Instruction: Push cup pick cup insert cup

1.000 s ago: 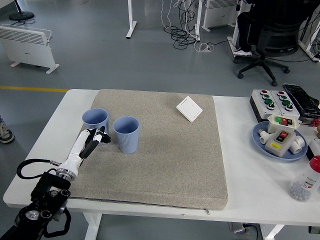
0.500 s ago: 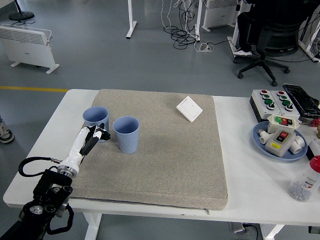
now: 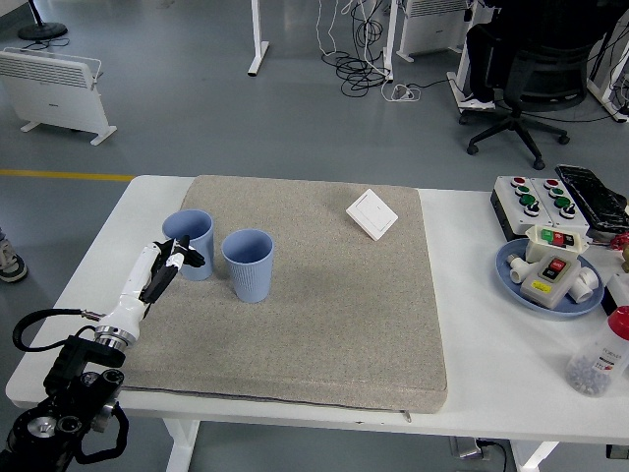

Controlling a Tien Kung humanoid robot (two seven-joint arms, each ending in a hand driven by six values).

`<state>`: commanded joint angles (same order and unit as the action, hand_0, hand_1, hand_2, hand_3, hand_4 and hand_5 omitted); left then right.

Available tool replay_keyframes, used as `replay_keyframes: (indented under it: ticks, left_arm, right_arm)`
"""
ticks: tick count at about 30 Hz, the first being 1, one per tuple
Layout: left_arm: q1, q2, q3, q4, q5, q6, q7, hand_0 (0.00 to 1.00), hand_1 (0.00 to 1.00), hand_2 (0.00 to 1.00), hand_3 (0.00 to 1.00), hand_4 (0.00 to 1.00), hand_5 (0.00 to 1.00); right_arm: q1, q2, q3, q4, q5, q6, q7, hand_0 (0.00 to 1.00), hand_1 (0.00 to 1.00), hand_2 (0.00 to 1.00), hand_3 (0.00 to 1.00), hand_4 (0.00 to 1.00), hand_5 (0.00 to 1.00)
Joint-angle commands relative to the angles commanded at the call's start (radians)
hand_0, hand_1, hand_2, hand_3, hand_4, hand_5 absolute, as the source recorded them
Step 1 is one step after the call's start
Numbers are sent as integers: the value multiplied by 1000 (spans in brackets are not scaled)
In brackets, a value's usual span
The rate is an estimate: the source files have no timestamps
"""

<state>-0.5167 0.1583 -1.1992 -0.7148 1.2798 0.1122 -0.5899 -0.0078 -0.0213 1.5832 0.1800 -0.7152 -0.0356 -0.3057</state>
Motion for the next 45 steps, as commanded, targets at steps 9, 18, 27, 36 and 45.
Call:
replay_keyframes:
  ticks: [9,18,27,36,45]
  left_arm:
    - [-9,81,19,-303,97,56,-23,550,492,475,446,714,943]
    - [-190,124,110,-334,463,-161,281,874,800,799,675,859,855]
    - [-375,141,305,-248,722,-313,418,977,949,998,847,985,734]
    - [-452,105,400,-122,867,-419,462,990,972,998,922,998,631]
    - [-493,58,371,-10,938,-443,466,941,971,998,969,998,517]
  right_arm:
    - [0,0,10,0,-6,0,-1,723,676,775,662,241,444]
    - [-3,-3,-2,0,-1,-2,-3,723,676,775,661,240,442]
    - [-5,-13,-15,0,-2,-6,-7,723,675,773,660,238,441]
    - [-8,-20,-20,0,-12,-13,-9,723,675,767,657,238,439]
    - [-6,-25,-32,0,-15,-16,-9,723,675,766,656,238,438]
